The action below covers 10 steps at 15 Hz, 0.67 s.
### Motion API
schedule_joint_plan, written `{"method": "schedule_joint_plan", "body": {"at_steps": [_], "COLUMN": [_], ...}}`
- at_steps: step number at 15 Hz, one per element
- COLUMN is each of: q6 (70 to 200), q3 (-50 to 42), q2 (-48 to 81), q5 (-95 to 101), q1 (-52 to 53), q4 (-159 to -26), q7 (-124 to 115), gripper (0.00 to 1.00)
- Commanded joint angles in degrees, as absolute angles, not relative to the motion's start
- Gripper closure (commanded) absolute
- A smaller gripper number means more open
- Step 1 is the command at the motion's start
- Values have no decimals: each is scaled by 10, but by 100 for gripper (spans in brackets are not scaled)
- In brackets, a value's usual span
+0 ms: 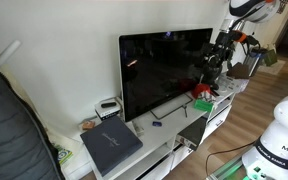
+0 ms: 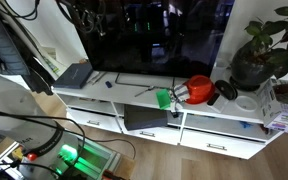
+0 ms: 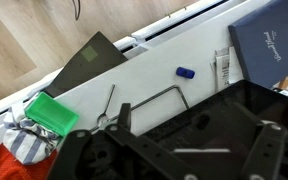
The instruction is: Move the grey towel to the left
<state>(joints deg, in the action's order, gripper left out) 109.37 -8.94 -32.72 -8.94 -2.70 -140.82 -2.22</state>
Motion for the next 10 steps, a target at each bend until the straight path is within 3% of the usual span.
{"method": "schedule_joint_plan", "body": {"at_steps": [1,10], "q6": [1105,1254], "q3": [-77,-84], "q2": [-306,-83], "q5": [-95,-101], "q1": [-45,-107], "q4": [-1397,-1337], "q7": [-34,-211], "gripper": [0,0]}}
